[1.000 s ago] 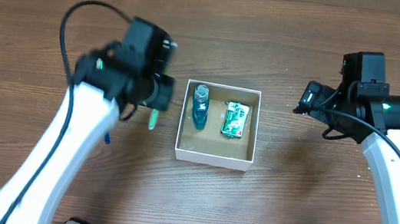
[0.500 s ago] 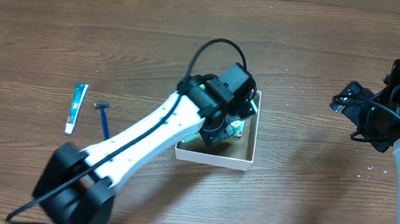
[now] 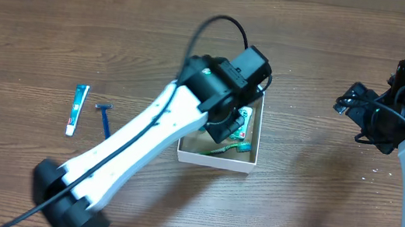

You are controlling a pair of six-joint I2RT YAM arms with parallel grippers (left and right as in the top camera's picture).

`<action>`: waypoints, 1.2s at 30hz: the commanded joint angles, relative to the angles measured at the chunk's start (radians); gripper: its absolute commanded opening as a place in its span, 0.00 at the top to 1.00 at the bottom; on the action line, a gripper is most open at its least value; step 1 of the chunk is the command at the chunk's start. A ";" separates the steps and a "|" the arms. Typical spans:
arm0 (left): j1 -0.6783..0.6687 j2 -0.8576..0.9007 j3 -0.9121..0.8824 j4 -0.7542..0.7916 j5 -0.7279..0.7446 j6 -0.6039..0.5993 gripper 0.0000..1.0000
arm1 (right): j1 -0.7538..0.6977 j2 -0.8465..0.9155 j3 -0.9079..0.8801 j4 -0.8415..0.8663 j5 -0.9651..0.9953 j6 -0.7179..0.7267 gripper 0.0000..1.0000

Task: Pack container
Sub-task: 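Lower the toothbrush into the box and open the left gripper, then grasp the blue razor with the left gripper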

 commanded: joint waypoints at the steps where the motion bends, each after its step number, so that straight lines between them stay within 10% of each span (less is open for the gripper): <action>1: 0.079 -0.174 0.048 -0.071 -0.206 -0.266 0.32 | -0.002 -0.005 -0.002 0.002 -0.002 -0.007 0.00; 6: 0.443 -0.243 -0.016 -0.117 -0.180 -0.420 0.30 | -0.002 -0.005 -0.002 0.005 -0.003 -0.026 0.00; 12: 0.800 -0.238 -0.488 0.182 0.057 -0.389 0.24 | -0.002 -0.005 -0.002 0.006 -0.003 -0.026 0.00; 27: 0.860 0.111 -0.769 0.535 0.164 -0.284 0.24 | -0.002 -0.005 -0.001 0.002 -0.003 -0.026 0.00; 31: 0.860 0.112 -0.769 0.521 0.164 -0.285 0.71 | -0.002 -0.005 -0.002 -0.002 -0.003 -0.026 0.00; 36: 0.860 0.108 -0.767 0.500 0.164 -0.284 0.96 | -0.002 -0.004 -0.002 -0.002 -0.003 -0.026 0.00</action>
